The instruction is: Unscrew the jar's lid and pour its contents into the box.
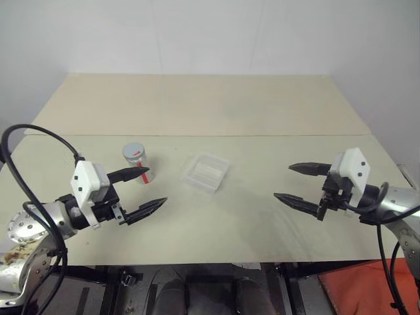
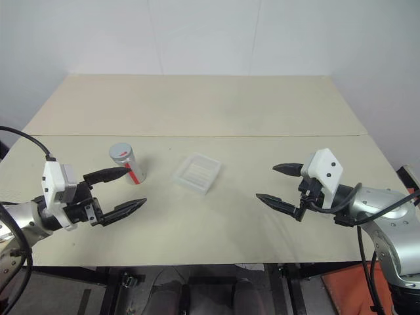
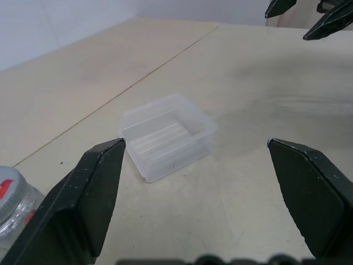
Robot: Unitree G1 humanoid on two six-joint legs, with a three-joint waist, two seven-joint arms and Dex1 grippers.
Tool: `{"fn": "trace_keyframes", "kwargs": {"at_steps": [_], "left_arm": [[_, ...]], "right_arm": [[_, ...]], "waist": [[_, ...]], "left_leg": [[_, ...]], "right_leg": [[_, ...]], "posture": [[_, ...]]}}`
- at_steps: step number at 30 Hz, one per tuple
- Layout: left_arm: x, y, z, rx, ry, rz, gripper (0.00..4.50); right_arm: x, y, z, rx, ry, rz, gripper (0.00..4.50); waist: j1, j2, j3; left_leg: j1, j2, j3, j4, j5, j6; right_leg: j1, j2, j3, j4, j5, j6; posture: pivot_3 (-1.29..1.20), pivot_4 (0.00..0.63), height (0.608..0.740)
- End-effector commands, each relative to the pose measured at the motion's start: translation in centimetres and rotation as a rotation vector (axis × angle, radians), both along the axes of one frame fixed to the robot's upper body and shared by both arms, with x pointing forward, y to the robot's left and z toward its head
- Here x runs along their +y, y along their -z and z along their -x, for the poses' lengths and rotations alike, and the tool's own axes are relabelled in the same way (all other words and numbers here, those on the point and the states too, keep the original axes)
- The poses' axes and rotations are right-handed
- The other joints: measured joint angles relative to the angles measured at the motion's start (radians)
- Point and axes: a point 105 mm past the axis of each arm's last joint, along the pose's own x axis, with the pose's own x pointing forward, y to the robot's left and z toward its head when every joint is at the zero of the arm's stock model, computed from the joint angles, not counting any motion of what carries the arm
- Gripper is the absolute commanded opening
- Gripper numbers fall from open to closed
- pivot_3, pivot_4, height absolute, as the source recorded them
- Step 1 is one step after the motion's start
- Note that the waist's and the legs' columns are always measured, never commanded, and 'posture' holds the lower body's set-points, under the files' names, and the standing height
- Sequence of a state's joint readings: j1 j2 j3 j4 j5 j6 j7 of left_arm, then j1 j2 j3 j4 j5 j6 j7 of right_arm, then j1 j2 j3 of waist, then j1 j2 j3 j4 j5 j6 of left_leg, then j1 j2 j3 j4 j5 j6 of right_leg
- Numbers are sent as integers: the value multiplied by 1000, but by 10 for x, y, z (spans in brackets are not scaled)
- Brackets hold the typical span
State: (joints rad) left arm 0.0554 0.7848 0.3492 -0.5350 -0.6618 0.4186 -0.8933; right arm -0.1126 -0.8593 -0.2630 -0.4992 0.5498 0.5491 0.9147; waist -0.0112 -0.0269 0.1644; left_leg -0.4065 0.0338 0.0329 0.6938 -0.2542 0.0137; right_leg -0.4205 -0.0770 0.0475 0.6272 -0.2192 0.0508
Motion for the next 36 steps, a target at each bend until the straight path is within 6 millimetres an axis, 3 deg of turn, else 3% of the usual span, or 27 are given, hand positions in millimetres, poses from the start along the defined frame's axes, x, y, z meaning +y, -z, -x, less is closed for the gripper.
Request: {"fn": "trace_keyframes", "kwargs": {"at_steps": [1,11,16,22,27,36], "left_arm": [[-4,-6,3,-31,15,-4,4494],[0,-5,4,-38,-41,-2,4494],[-5,-1,-6,-94,-249,97,4494],[-18,14,3,-159,-563,203,4494],[5,20,-19,-231,-895,205,4494],[5,34,-43,-187,-1029,209,4494]], "right_arm": [[0,-12,0,-60,-6,15,4500],[0,-13,0,-61,-8,15,4500],[0,-12,1,-56,-9,14,4500],[0,-11,1,-56,-8,13,4500],[0,-11,1,-56,-7,9,4500],[0,-13,1,-65,-8,11,4500]], "waist": [[0,0,0],[0,0,0],[2,0,0],[3,-1,0],[11,0,-1],[18,-1,-1]], "left_leg": [[0,0,0,0,0,0],[0,0,0,0,0,0],[0,0,0,0,0,0],[0,-1,-1,0,0,0],[3,-1,-1,0,0,0],[1,-2,-1,1,-1,1]], "right_leg": [[0,0,0,0,0,0],[0,0,0,0,0,0],[1,0,0,0,0,0],[1,0,1,-1,0,0],[4,1,1,0,1,0],[3,0,1,-1,1,0]], "posture": [[0,150,740],[0,150,740],[0,150,740],[0,150,740],[0,150,740],[0,150,740]]}}
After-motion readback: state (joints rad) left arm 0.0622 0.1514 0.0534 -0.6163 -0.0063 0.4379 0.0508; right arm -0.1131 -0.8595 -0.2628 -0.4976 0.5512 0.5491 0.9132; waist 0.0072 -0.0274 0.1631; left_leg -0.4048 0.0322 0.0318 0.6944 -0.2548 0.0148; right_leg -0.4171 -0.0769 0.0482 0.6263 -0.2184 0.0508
